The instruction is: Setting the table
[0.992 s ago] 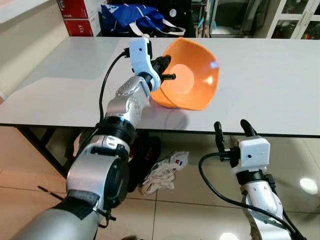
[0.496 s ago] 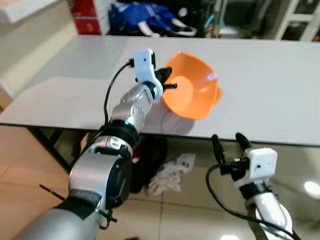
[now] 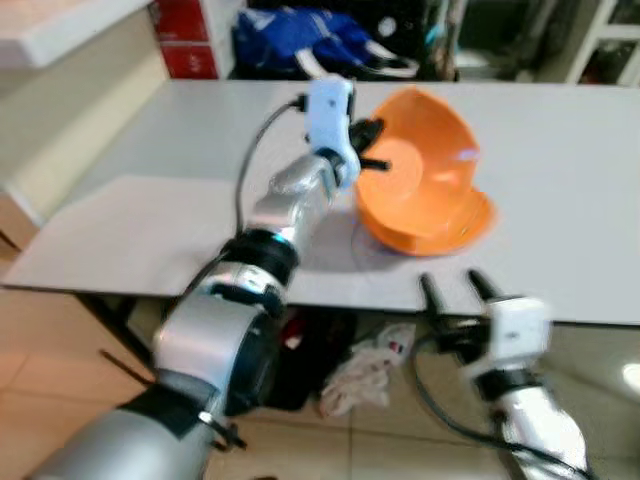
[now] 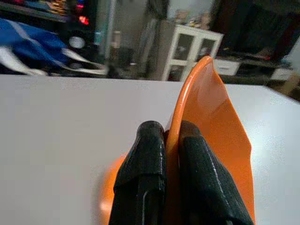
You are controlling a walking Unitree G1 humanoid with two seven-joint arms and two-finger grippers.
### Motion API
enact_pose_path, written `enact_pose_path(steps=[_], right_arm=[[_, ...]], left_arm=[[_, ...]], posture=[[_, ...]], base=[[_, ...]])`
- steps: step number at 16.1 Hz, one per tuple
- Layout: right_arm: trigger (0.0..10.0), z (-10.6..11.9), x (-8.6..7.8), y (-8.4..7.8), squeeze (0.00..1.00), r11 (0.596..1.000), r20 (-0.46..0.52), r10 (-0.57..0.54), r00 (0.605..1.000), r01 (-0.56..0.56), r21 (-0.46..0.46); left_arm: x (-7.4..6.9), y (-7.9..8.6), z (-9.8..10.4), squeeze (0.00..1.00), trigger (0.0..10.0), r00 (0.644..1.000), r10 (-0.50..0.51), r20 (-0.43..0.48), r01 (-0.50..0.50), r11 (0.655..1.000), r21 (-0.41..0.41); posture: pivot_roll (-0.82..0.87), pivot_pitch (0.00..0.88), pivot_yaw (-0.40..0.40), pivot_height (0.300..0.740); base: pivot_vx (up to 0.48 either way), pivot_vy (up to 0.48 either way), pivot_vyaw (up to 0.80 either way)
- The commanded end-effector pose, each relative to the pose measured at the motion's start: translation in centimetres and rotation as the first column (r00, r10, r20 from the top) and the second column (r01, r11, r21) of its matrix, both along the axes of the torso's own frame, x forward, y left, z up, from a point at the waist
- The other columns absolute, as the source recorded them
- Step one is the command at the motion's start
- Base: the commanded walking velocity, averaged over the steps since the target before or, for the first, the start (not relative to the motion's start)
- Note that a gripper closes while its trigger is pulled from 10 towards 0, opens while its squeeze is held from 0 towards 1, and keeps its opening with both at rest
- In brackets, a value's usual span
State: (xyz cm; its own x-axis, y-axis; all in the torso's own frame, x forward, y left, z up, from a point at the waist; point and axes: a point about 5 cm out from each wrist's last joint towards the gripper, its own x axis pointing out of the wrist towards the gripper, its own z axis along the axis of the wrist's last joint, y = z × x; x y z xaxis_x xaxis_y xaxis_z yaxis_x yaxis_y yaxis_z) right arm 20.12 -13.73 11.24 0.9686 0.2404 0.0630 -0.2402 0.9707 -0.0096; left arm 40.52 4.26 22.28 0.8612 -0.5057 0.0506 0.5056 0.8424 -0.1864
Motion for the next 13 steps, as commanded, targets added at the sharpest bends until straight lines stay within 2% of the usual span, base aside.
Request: enact_pose_path(steps=[1, 4, 7, 8, 9, 13], right_arm=[[10.0, 0.2, 0.0, -0.8, 0.0, 1.0, 0.002, -0.015, 1.0, 0.015, -0.026], [10.0, 0.3, -0.1, -1.1, 0.0, 0.999, 0.002, -0.012, 1.0, 0.013, -0.039], [10.0, 0.2, -0.3, -1.1, 0.0, 0.999, 0.0, -0.018, 1.0, 0.018, -0.047], [10.0, 0.2, -0.3, -1.0, 0.0, 0.999, 0.0, -0.02, 1.0, 0.019, -0.047], [10.0, 0.1, -0.3, -0.9, 0.0, 0.999, 0.0, -0.02, 1.0, 0.02, -0.047], [10.0, 0.0, -0.4, -0.7, 0.0, 0.999, -0.003, -0.02, 1.0, 0.02, -0.046]], left_arm=[[-0.3, -1.7, 1.4, 0.0, 0.0, 0.996, -0.057, 0.065, 0.056, 0.998, 0.012], [-0.9, -3.5, 1.2, 0.0, 0.0, 0.99, -0.138, 0.028, 0.138, 0.99, -0.022], [-1.4, -5.0, 1.0, 0.0, 0.0, 0.986, -0.168, -0.002, 0.168, 0.984, -0.062], [-1.6, -5.5, 0.9, 0.0, 0.0, 0.984, -0.176, 0.008, 0.176, 0.983, -0.052], [-1.6, -5.6, 0.9, 0.0, 0.0, 0.984, -0.177, 0.013, 0.178, 0.983, -0.051], [-1.7, -5.5, 0.7, 0.0, 0.0, 0.984, -0.178, 0.02, 0.179, 0.983, -0.04]], posture=[[-0.1, 0.0, 0.064, 0.74], [-0.11, 0.0, 0.065, 0.74], [-0.12, 0.0, 0.077, 0.74], [-0.13, 0.0, 0.079, 0.74], [-0.13, 0.0, 0.082, 0.74], [-0.13, 0.0, 0.084, 0.74]], base=[[0.0, 0.0, 0.0], [0.0, 0.0, 0.0], [0.0, 0.0, 0.0], [0.0, 0.0, 0.0], [0.0, 0.0, 0.0], [0.278, -0.387, 0.0]])
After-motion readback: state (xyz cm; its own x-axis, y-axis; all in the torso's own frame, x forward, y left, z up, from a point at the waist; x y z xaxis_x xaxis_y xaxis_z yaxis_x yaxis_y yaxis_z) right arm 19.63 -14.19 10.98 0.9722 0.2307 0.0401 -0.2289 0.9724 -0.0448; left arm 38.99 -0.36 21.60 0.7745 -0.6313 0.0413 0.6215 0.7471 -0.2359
